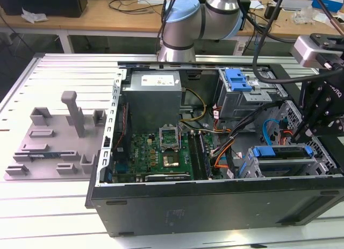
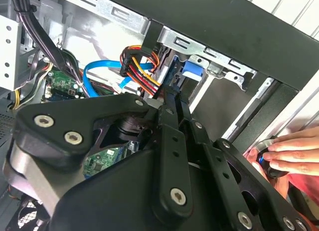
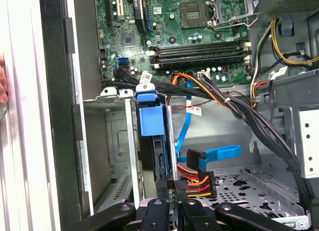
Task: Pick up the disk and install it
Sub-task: 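Insert the first disk wire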
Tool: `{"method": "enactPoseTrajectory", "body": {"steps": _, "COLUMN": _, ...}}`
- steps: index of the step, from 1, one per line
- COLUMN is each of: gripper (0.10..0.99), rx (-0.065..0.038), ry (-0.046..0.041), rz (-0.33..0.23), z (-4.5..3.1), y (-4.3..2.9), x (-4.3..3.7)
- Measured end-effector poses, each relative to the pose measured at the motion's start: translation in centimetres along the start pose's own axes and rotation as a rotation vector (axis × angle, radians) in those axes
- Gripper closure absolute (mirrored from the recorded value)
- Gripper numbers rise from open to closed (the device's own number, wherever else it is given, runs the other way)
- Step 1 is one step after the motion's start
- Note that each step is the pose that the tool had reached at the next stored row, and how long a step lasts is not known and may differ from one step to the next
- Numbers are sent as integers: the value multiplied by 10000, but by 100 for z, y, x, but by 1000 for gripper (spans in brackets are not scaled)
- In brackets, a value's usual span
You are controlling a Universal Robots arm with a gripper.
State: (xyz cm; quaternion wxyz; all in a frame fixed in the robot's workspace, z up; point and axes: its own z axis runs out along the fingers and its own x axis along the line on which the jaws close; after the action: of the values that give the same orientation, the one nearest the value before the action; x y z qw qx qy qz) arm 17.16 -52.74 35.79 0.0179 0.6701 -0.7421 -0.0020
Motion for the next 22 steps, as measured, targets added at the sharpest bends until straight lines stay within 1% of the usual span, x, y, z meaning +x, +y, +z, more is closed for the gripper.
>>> {"method": "enactPoseTrajectory", "body": {"steps": 13, "gripper": 922, "rx": 1, "ry": 1, "rz": -23, "z": 26, "y": -1, "x": 12}}
{"method": "enactPoseTrajectory", "body": {"steps": 14, "gripper": 922, "rx": 6, "ry": -3, "rz": -59, "z": 30, "y": 3, "x": -12}}
{"method": "enactPoseTrajectory", "body": {"steps": 17, "gripper": 922, "rx": 37, "ry": 8, "rz": -224, "z": 27, "y": 10, "x": -86}}
{"method": "enactPoseTrajectory", "body": {"steps": 19, "gripper": 922, "rx": 57, "ry": 8, "rz": -331, "z": 28, "y": 12, "x": -91}}
{"method": "enactPoseTrajectory", "body": {"steps": 20, "gripper": 922, "rx": 114, "ry": 6, "rz": -350, "z": 28, "y": 20, "x": -90}}
{"method": "enactPoseTrajectory", "body": {"steps": 22, "gripper": 922, "rx": 172, "ry": 0, "rz": -350, "z": 28, "y": 28, "x": -89}}
